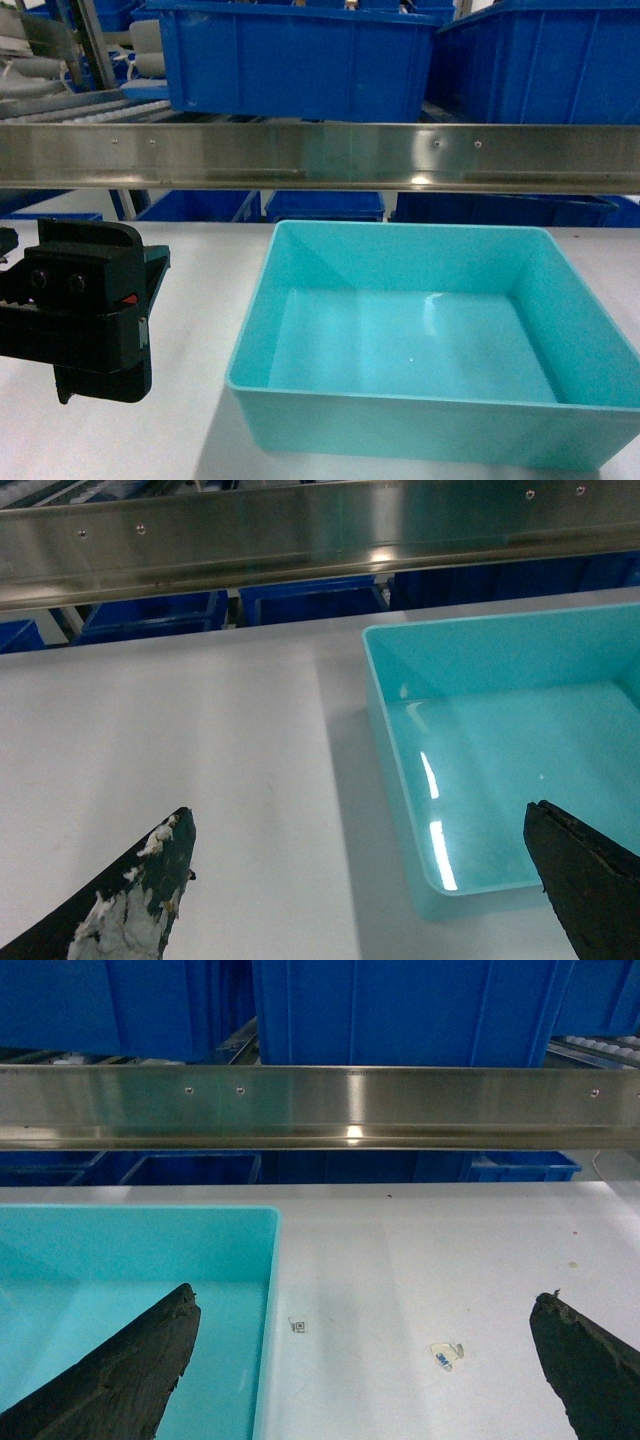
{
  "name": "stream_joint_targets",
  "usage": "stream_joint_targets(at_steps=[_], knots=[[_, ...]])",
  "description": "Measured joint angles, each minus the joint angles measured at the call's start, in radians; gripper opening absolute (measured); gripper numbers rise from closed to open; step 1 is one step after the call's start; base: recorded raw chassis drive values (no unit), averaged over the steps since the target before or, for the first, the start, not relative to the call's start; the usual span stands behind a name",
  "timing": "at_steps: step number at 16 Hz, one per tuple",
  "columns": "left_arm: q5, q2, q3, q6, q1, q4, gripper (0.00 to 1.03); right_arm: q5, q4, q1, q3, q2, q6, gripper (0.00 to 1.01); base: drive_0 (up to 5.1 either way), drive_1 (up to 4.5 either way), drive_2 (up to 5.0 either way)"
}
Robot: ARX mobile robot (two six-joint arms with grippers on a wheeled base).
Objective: Organize blue bins on left shelf correctly
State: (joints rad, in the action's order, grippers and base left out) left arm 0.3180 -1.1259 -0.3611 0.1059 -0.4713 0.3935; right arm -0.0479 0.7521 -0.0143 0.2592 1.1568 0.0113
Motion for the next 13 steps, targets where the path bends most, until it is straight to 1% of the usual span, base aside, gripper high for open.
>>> stream_joint_targets(at_steps=[1, 2, 3, 4, 5, 6, 7, 8, 10, 13], knots=[[0.000, 0.000, 0.000, 0.000, 0.000, 0.000, 0.98, 0.000, 0.000, 0.000, 0.000, 0.000, 0.000, 0.98, 0.0, 0.00, 0.0], [0.000, -0.008, 0.000, 0.005, 0.000, 0.006, 0.98, 0.000, 0.026, 0.002, 0.002, 0.019, 0.000, 0.98, 0.0, 0.00, 0.0], [-0.003, -0.064, -0.033, 0.034, -0.005, -0.012, 0.98, -0.002, 0.058, 0.021, 0.031, 0.096, -0.012, 0.98, 0.0, 0.00, 0.0], [0.003, -0.137, -0.073, 0.056, -0.013, -0.010, 0.98, 0.021, 0.033, 0.052, 0.079, 0.167, -0.041, 0.98, 0.0, 0.00, 0.0], [0.000, -0.204, -0.118, 0.079, -0.025, -0.023, 0.98, 0.018, -0.004, 0.085, 0.125, 0.224, -0.071, 0.98, 0.0, 0.00, 0.0], [-0.014, -0.262, -0.167, 0.109, -0.034, -0.053, 0.98, 0.014, -0.056, 0.102, 0.175, 0.271, -0.103, 0.98, 0.0, 0.00, 0.0], [-0.012, -0.301, -0.201, 0.133, -0.041, -0.074, 0.98, -0.002, -0.060, 0.107, 0.211, 0.315, -0.121, 0.98, 0.0, 0.00, 0.0], [-0.001, -0.334, -0.224, 0.151, -0.047, -0.078, 0.98, -0.007, -0.081, 0.107, 0.247, 0.357, -0.135, 0.98, 0.0, 0.00, 0.0], [0.015, -0.403, -0.258, 0.183, -0.051, -0.095, 0.98, -0.023, -0.120, 0.106, 0.300, 0.457, -0.138, 0.98, 0.0, 0.00, 0.0], [0.036, -0.492, -0.283, 0.201, -0.043, -0.071, 0.98, -0.021, -0.146, 0.105, 0.346, 0.557, -0.116, 0.98, 0.0, 0.00, 0.0]])
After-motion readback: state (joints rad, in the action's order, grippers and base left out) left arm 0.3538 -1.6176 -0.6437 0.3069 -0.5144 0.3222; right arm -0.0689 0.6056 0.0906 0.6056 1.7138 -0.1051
